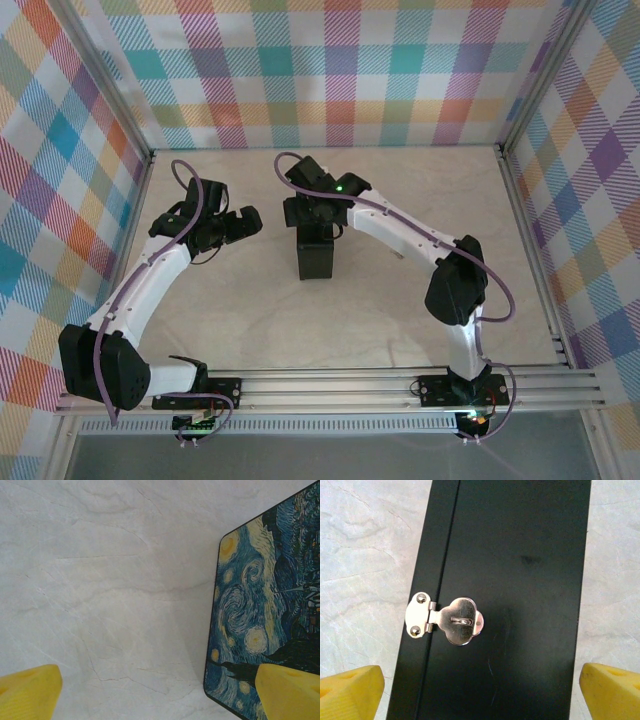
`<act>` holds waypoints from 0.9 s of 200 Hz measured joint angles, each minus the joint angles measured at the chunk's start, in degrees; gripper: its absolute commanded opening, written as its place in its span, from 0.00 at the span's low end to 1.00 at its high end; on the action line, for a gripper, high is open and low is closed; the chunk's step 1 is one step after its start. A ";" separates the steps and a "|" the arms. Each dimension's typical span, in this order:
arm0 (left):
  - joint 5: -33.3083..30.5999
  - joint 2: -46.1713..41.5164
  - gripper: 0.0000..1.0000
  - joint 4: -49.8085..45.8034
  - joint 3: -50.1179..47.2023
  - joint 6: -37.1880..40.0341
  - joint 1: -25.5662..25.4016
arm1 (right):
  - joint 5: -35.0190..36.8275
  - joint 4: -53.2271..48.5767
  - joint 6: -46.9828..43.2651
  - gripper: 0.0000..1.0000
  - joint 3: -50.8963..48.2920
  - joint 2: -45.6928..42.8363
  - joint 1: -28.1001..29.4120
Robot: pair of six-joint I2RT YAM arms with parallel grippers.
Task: Unlock a padlock with a key
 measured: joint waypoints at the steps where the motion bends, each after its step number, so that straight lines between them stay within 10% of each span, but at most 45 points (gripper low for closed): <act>1: -0.02 -0.04 0.97 0.00 0.00 0.00 0.00 | 0.00 0.00 0.00 1.00 -0.04 0.02 0.00; 98: 4.39 -1.20 0.83 0.31 -2.12 0.59 0.04 | -4.79 7.17 0.48 0.84 -7.76 -1.81 -1.51; 180: 9.05 2.47 0.84 3.45 -4.04 -1.77 -0.61 | -36.09 38.53 12.09 0.82 -37.73 -14.95 -13.62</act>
